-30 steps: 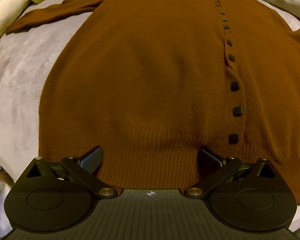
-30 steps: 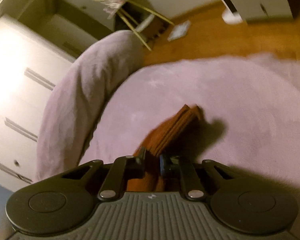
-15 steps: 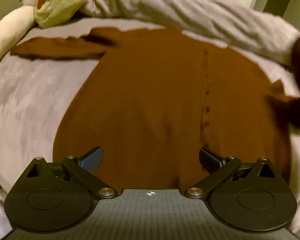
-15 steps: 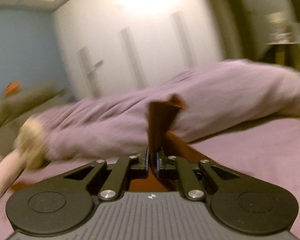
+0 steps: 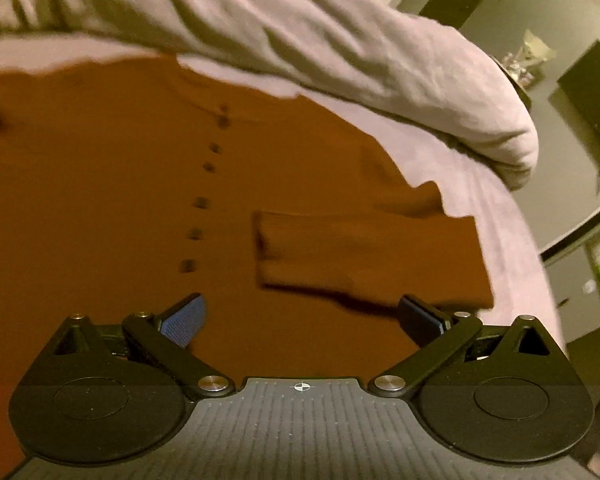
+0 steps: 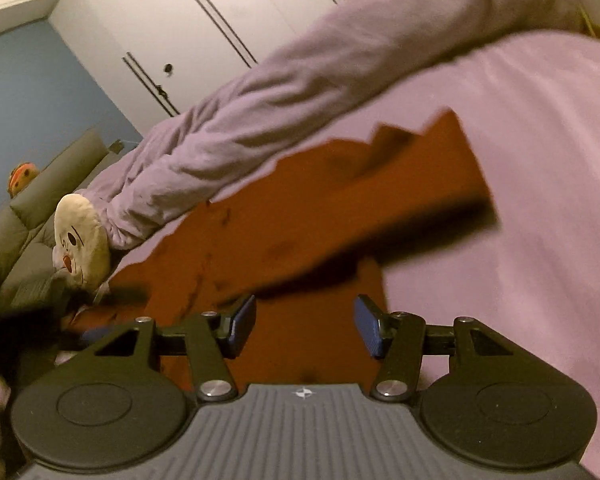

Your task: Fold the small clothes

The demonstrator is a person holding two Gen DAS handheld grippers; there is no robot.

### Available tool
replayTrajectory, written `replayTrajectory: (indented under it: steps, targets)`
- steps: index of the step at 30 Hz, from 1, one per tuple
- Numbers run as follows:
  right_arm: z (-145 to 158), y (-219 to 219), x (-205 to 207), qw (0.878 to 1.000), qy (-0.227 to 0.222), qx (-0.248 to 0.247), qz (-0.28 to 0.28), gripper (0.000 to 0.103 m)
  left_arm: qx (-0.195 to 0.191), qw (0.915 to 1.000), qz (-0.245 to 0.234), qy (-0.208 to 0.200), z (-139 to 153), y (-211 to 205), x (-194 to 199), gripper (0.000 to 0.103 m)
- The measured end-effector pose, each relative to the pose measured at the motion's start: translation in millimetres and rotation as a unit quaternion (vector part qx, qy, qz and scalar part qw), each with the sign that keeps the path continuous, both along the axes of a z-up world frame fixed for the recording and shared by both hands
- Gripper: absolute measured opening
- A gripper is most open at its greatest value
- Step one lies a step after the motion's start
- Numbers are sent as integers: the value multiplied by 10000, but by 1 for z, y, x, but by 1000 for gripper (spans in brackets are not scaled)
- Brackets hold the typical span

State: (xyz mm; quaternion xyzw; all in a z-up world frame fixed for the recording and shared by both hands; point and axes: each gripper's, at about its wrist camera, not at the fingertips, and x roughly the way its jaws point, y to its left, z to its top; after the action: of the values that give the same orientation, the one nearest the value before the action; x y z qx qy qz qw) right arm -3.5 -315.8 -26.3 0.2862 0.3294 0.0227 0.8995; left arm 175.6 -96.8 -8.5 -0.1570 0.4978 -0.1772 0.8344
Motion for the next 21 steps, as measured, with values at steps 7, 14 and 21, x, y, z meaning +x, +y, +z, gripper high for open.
replayTrajectory:
  steps: [7, 14, 21]
  targets:
    - [-16, -18, -24, 9991, 129, 413, 29, 61, -116, 9983, 358, 442, -34, -12, 34, 103]
    - [-13, -18, -17, 9972, -84, 731, 119, 62, -466, 9963, 343, 643, -49, -15, 57, 84]
    - [-18, -3, -10, 9962, 18, 833, 256, 62, -770, 9936, 116, 824, -54, -22, 72, 16]
